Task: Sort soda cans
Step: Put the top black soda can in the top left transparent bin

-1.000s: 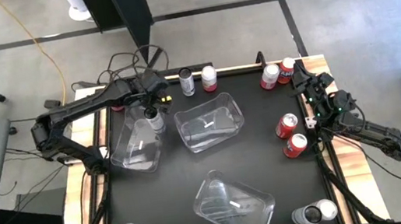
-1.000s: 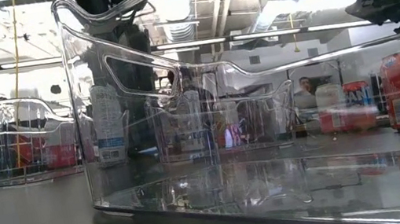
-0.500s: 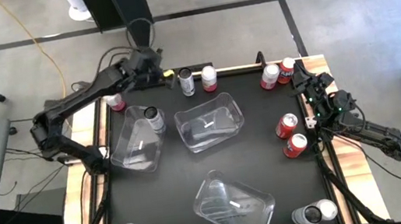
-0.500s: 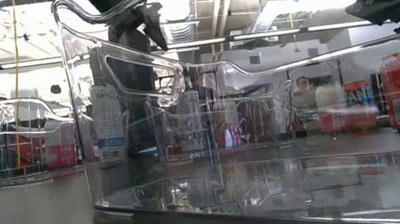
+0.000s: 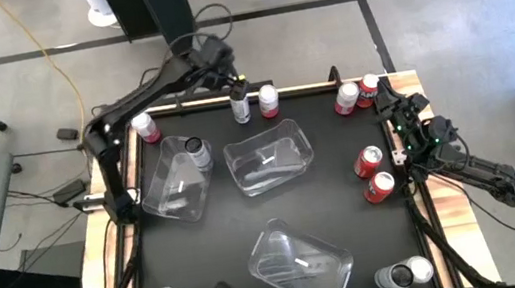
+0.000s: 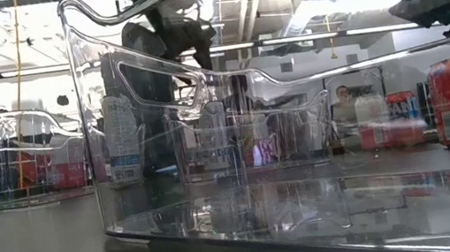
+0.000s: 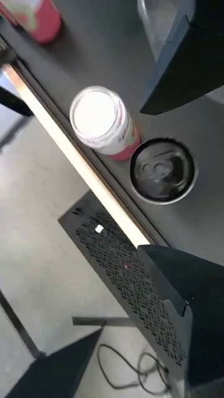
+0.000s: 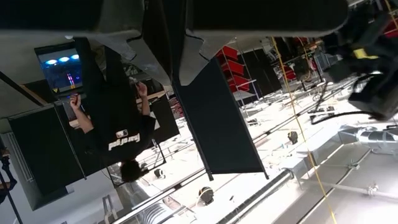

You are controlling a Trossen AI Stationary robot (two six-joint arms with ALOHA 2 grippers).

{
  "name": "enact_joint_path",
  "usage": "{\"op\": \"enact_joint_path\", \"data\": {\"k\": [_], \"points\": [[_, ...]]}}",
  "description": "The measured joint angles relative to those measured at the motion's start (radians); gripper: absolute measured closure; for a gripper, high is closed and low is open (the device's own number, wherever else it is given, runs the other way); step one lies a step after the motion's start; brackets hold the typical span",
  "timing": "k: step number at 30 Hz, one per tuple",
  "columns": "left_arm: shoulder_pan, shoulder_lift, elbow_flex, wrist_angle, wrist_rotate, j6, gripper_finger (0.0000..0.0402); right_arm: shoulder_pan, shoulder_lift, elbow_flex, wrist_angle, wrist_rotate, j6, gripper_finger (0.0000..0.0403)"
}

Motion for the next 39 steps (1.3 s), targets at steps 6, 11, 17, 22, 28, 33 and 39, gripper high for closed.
{"op": "enact_joint_path", "data": {"k": [6,11,17,22,28,33,39], "points": [[0.020,0.161,0.176,-0.155,0.004,0.011,0.0046,0.000,0.000,0.000,0.001,0.000,-0.001,0.0353],[0.025,0.226,0.245,-0.232,0.019,0.018,0.0046,0.000,0.000,0.000,0.002,-0.001,-0.001,0.0353],[0.017,0.237,0.249,-0.235,0.082,0.013,0.0046,0.000,0.000,0.000,0.000,-0.001,-0.004,0.0353],[0.012,0.237,0.249,-0.223,0.082,0.012,0.0046,0.000,0.000,0.000,0.000,-0.002,-0.004,0.0353],[0.012,0.237,0.248,-0.213,0.080,0.007,0.0046,0.000,0.000,0.000,0.000,-0.002,-0.004,0.0353],[0.012,0.237,0.248,-0.227,0.079,0.003,0.0046,0.000,0.000,0.000,0.000,-0.002,-0.003,0.0353],[0.013,0.237,0.248,-0.237,0.066,0.003,0.0046,0.000,0.000,0.000,-0.002,-0.002,-0.003,0.0353]]}}
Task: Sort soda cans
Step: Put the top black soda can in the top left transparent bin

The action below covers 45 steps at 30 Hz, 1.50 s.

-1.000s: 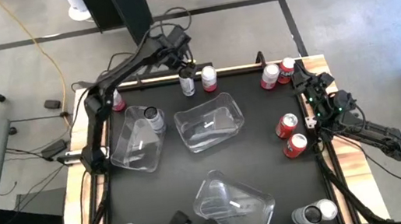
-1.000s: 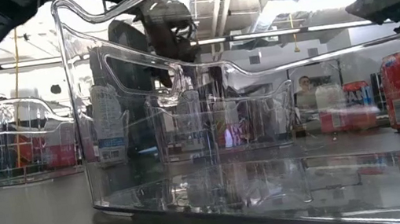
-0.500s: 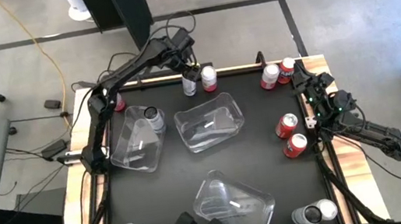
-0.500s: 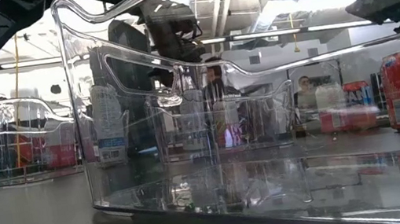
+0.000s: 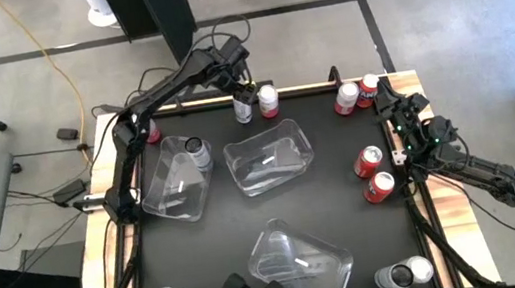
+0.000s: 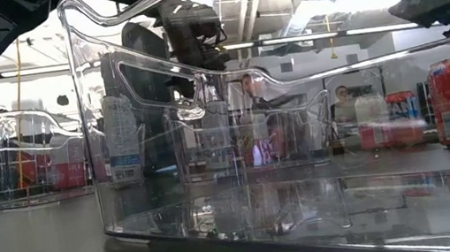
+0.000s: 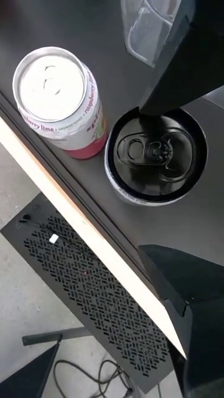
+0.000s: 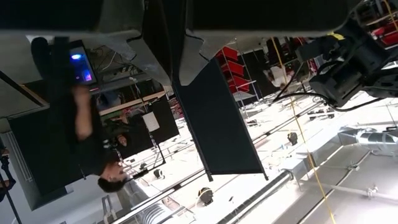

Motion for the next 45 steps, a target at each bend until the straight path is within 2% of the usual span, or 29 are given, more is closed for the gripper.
{"op": "enact_joint_path", "data": {"k": [16,22,29,33,38,45], "points": [[0.013,-0.021,0.017,-0.016,-0.018,0.008,0.0046,0.000,0.000,0.000,-0.002,0.000,0.001,0.0353],[0.009,-0.022,0.022,0.016,0.067,0.003,0.0046,0.000,0.000,0.000,-0.003,0.000,0.001,0.0353],[-0.001,-0.019,0.015,0.008,0.059,-0.006,0.0046,0.000,0.000,0.000,-0.003,0.000,0.001,0.0353],[-0.001,-0.019,0.015,-0.019,0.002,-0.010,0.0046,0.000,0.000,0.000,-0.002,0.000,0.003,0.0353],[-0.005,-0.019,0.015,-0.016,0.000,-0.011,0.0046,0.000,0.000,0.000,-0.002,0.000,0.003,0.0353],[-0.013,-0.019,0.015,-0.010,0.060,-0.031,0.0044,0.000,0.000,0.000,0.000,-0.010,0.003,0.0353]]}}
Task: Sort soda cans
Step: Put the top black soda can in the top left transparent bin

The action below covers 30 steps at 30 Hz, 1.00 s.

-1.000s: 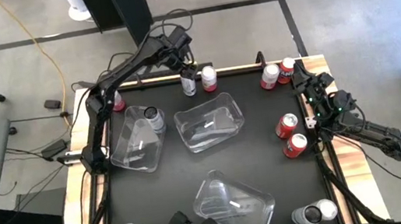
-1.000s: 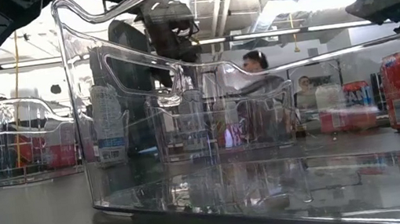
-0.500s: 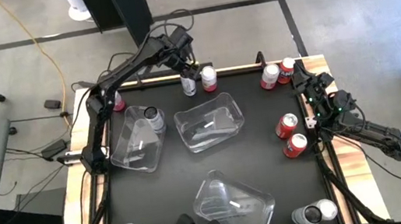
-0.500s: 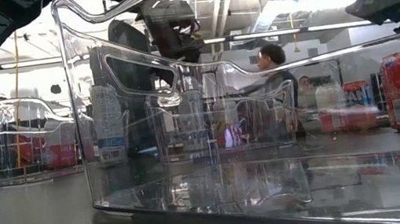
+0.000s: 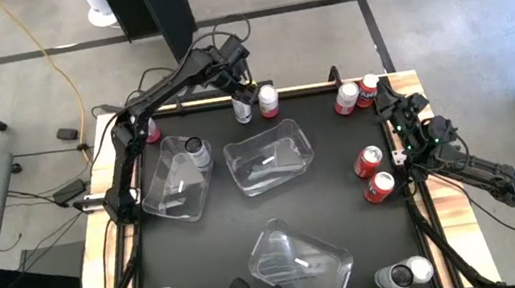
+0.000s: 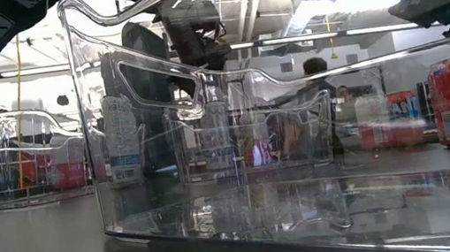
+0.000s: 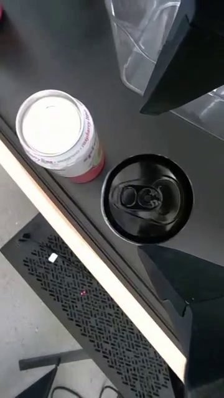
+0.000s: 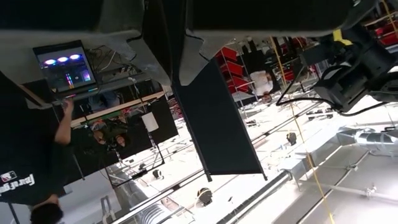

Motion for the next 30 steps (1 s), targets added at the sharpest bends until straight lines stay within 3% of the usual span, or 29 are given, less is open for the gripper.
{"op": "enact_joint_path", "data": {"k": [10,22,30], "points": [[0.000,0.000,0.000,0.011,-0.039,0.000,0.0006,0.000,0.000,0.000,0.004,-0.011,0.000,0.0353],[-0.002,0.002,-0.002,0.010,-0.044,-0.008,0.0005,0.000,0.000,0.000,0.004,-0.011,0.000,0.0353],[-0.004,0.004,-0.094,0.072,-0.065,-0.010,0.0005,0.001,0.000,0.000,0.004,-0.013,0.000,0.0353]]}}
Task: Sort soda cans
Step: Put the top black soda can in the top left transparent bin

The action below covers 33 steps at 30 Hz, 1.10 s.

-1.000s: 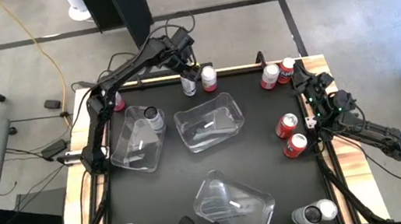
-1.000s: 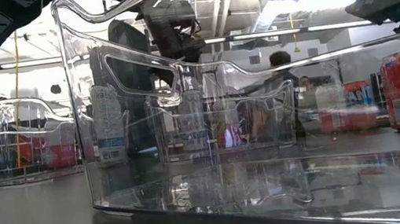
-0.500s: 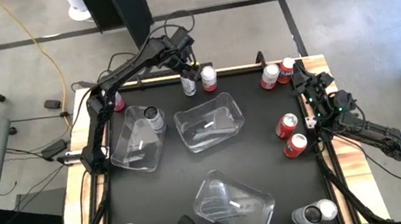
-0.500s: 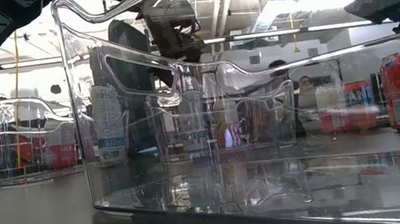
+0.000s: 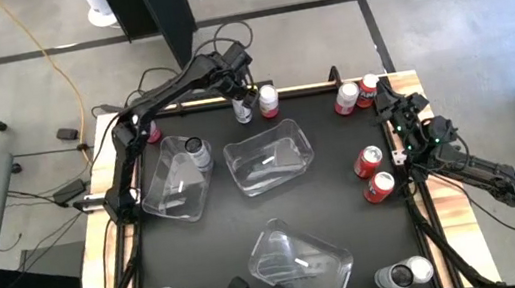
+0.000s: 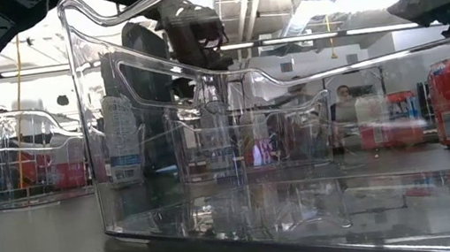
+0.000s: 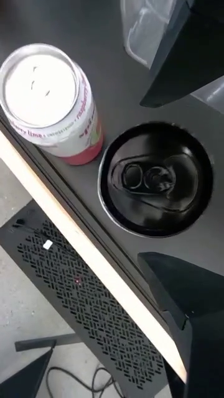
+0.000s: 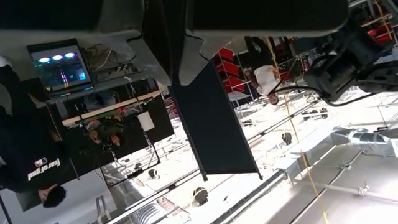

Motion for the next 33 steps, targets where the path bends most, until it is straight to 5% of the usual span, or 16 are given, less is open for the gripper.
{"op": "enact_joint_path", "data": {"k": [33], "points": [[0.006,-0.002,-0.155,0.192,0.014,0.013,0.0006,0.000,0.000,0.000,0.000,0.000,0.000,0.0353]]}}
